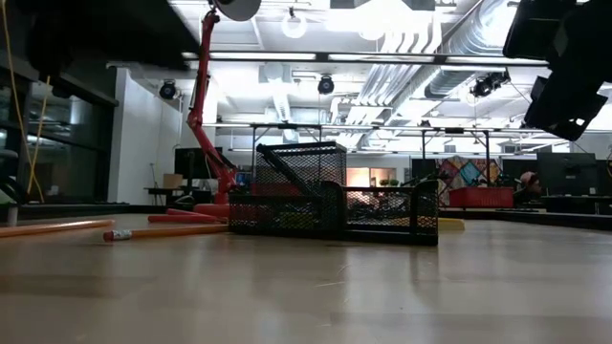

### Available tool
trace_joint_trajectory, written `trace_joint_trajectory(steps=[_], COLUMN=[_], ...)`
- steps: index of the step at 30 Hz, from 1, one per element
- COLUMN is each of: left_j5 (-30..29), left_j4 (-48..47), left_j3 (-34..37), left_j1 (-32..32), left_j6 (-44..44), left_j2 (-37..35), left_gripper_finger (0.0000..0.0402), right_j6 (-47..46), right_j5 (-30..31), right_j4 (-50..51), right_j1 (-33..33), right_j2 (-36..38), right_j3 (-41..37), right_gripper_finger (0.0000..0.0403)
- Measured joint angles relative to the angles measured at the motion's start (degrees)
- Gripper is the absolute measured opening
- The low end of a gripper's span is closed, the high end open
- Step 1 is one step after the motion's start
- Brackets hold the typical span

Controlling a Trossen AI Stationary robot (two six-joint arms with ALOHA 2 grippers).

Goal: Pick and place office supplies into organizer
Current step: Put the right orange pencil into the black desk organizer

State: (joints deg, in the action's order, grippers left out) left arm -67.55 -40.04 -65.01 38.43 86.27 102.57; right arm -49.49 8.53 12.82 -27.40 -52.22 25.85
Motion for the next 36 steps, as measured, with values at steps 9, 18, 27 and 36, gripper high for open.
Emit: trace_joint_trajectory(steps=[9,18,27,36], left_j5=[14.4,5.1,-0.2,-2.1], left_j4=[-5.9,-0.4,0.2,10.0], left_j3=[1.0,7.9,9.0,8.7], left_j1=[-4.3,-1.4,-1.3,-1.3], left_j6=[2.1,15.2,10.4,14.2], left_j2=[3.3,7.4,11.0,20.6], left_gripper_finger=[0.0106,0.0106,0.0106,0.0106], right_j6=[-6.1,-2.9,1.1,0.0], right_j5=[5.0,-0.8,-5.7,-5.4], right_j4=[0.2,0.6,2.5,3.6], right_j1=[0.0,-0.8,-2.6,-3.7], right_j2=[-0.1,-1.5,-2.7,-3.8], right_j3=[0.0,0.0,0.0,0.0], right_gripper_finger=[0.0116,0.0116,0.0116,0.0116])
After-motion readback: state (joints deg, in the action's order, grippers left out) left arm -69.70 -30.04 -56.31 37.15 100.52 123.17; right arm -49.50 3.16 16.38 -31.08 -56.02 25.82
